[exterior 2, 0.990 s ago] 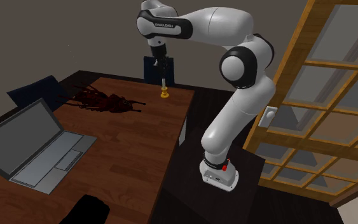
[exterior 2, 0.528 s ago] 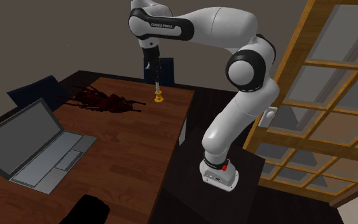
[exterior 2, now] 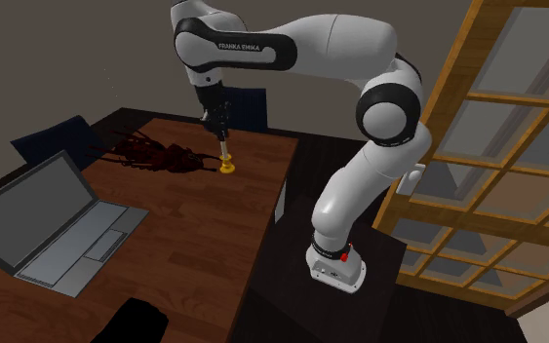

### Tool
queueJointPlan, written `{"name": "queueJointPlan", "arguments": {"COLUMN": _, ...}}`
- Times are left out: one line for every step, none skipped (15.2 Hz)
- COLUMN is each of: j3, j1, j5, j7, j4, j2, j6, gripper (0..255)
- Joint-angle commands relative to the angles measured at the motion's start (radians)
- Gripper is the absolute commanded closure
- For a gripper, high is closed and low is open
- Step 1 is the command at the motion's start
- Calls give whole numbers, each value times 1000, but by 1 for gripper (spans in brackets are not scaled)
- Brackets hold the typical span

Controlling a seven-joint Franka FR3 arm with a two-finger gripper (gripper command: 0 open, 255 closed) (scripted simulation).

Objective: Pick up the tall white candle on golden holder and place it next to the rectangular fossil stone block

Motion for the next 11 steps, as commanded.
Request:
{"name": "queueJointPlan", "arguments": {"j3": 33, "j1": 17, "j5": 20, "j7": 50, "j4": 8, "j2": 2, "j6": -5, "gripper": 255}}
{"name": "queueJointPlan", "arguments": {"j3": 51, "j1": 26, "j5": 29, "j7": 75, "j4": 11, "j2": 5, "j6": -4, "gripper": 255}}
{"name": "queueJointPlan", "arguments": {"j3": 68, "j1": 34, "j5": 39, "j7": 100, "j4": 17, "j2": 10, "j6": -4, "gripper": 255}}
{"name": "queueJointPlan", "arguments": {"j3": 85, "j1": 43, "j5": 48, "j7": 125, "j4": 23, "j2": 15, "j6": -3, "gripper": 255}}
{"name": "queueJointPlan", "arguments": {"j3": 102, "j1": 52, "j5": 57, "j7": 151, "j4": 30, "j2": 22, "j6": -2, "gripper": 255}}
{"name": "queueJointPlan", "arguments": {"j3": 120, "j1": 60, "j5": 65, "j7": 176, "j4": 38, "j2": 30, "j6": -1, "gripper": 255}}
{"name": "queueJointPlan", "arguments": {"j3": 137, "j1": 68, "j5": 73, "j7": 201, "j4": 47, "j2": 39, "j6": 0, "gripper": 255}}
{"name": "queueJointPlan", "arguments": {"j3": 155, "j1": 77, "j5": 81, "j7": 227, "j4": 58, "j2": 49, "j6": 2, "gripper": 255}}
{"name": "queueJointPlan", "arguments": {"j3": 172, "j1": 85, "j5": 87, "j7": 252, "j4": 69, "j2": 60, "j6": 3, "gripper": 255}}
{"name": "queueJointPlan", "arguments": {"j3": 189, "j1": 93, "j5": 93, "j7": 278, "j4": 82, "j2": 72, "j6": 5, "gripper": 255}}
{"name": "queueJointPlan", "arguments": {"j3": 207, "j1": 101, "j5": 99, "j7": 304, "j4": 96, "j2": 85, "j6": 6, "gripper": 255}}
